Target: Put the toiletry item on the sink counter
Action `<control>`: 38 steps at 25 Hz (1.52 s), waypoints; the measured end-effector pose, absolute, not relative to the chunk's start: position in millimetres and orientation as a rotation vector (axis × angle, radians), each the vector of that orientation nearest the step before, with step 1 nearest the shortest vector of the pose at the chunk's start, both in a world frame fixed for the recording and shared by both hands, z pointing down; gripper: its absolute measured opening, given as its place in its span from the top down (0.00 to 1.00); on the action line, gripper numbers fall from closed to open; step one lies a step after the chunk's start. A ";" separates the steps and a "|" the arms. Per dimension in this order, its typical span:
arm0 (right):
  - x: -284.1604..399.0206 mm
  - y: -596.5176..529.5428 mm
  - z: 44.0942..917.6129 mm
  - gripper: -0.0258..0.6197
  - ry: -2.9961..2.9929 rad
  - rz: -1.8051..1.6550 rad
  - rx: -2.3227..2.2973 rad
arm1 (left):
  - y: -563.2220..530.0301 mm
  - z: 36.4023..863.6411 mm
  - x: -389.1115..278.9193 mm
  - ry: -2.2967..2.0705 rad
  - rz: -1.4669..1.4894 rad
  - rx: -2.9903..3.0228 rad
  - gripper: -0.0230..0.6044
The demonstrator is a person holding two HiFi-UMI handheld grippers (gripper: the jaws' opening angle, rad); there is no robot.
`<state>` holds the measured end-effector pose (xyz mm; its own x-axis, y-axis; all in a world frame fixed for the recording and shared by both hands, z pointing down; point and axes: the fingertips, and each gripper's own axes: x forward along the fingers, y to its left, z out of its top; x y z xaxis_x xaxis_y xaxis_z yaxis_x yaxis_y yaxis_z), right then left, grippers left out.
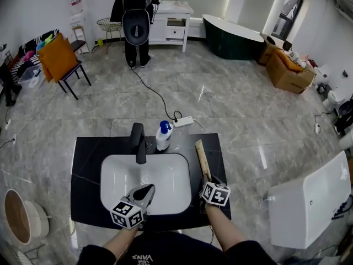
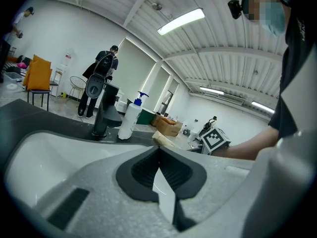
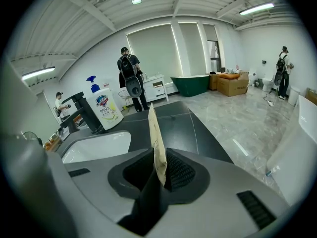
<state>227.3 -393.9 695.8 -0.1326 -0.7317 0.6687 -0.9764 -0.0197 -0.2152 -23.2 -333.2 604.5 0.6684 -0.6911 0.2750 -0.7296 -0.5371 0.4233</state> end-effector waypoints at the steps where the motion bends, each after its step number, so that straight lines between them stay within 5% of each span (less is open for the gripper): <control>1: 227.4 -393.6 695.7 0.84 -1.903 0.934 1.780 | -333.5 604.4 -23.8 -1.101 0.101 2.373 0.95; 31: 242.3 -365.6 674.4 0.69 -1.941 0.907 1.814 | -307.2 584.6 -14.8 -1.126 0.086 2.398 0.95; 38: 245.8 -337.4 645.6 0.94 -2.082 0.855 1.800 | -284.7 575.3 1.1 -1.119 0.088 2.423 0.95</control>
